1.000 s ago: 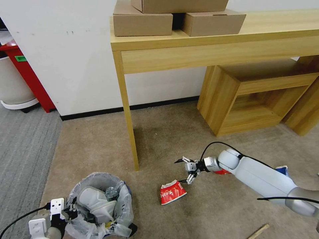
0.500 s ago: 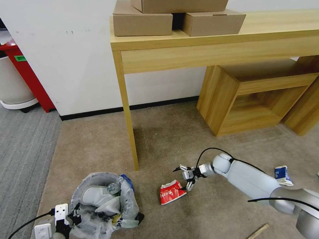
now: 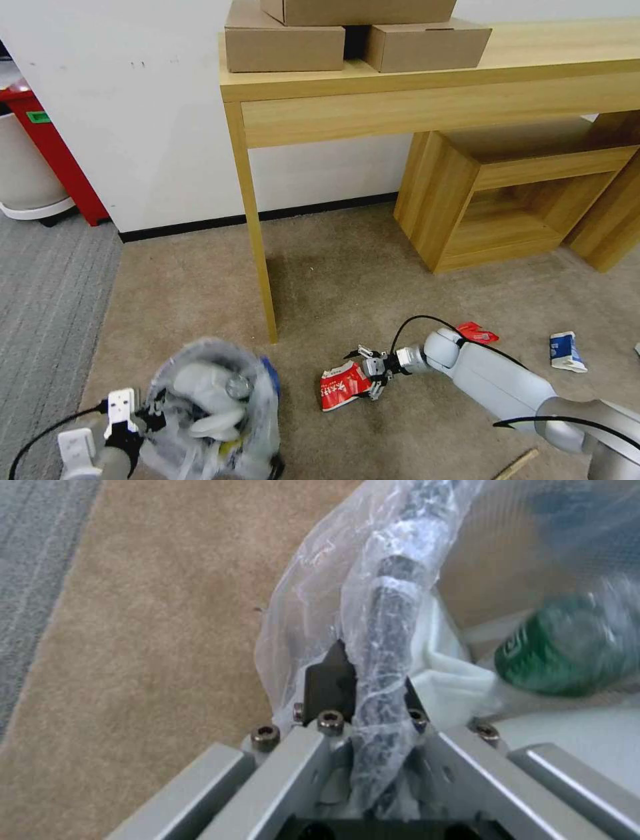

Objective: Pick up the trash bin and place the garbage on the floor into it.

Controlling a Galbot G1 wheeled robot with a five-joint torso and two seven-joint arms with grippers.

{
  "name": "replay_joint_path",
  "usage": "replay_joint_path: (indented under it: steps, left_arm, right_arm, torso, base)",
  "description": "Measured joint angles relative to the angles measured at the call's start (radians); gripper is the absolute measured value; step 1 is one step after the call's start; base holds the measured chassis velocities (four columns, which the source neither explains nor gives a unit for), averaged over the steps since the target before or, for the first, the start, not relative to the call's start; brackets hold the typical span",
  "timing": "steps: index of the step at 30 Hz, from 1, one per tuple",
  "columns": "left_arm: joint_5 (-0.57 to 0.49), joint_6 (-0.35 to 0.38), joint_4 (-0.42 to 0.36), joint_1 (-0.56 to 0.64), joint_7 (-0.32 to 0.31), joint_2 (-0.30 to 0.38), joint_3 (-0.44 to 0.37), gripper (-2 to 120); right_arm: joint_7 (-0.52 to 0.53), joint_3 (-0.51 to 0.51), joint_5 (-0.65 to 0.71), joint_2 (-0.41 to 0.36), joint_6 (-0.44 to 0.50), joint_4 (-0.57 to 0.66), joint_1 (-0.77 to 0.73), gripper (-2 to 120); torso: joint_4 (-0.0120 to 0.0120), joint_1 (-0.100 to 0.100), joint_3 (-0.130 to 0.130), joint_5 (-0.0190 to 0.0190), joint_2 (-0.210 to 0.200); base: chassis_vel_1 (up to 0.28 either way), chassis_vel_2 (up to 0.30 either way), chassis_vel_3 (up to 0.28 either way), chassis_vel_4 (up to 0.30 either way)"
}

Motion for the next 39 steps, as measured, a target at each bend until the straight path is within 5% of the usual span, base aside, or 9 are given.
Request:
replay_joint_path:
  steps: [22,39]
  left_arm:
    - [0.013,0.008,-0.084,0.083,0.008,-0.023,-0.020,0]
    - [0.038,0.010,-0.067,0.094,0.016,-0.015,-0.002,0]
  right_arm:
    - [0.027,-0.013,0.012,0.122,0.009,-0.121,0.023,100]
    - [0.033,0.007,0.025,0.103,0.012,-0.111,-0.004,100]
  torso:
    - [0.0003,0.000,0.000,0.0000,0.000]
    - [0.0001,0.000,0.000,0.0001,0.000]
  base:
    - [0.000,0.000,0.000,0.000]
    - [0.000,0.000,0.000,0.000]
